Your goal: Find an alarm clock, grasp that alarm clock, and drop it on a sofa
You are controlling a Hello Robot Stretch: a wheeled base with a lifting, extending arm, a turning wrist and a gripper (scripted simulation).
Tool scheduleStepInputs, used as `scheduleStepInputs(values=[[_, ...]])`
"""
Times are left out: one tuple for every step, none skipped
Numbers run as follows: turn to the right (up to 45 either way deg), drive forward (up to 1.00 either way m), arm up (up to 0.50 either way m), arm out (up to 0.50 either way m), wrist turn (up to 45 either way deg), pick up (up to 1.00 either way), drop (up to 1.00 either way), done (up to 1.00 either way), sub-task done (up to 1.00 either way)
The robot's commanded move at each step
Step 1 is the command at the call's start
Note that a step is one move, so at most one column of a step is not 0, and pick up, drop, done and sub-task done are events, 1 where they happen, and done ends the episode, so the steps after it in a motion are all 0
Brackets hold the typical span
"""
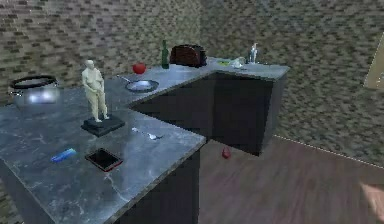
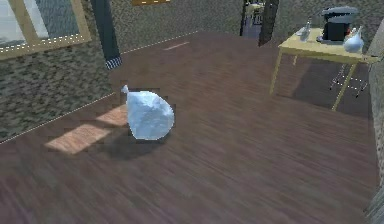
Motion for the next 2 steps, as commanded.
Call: scheduleStepInputs(values=[[-45.0,0.0,0.0,0.0,0.0,0.0,0.0,0.0,0.0],[-45.0,0.0,0.0,0.0,0.0,0.0,0.0,0.0,0.0]])
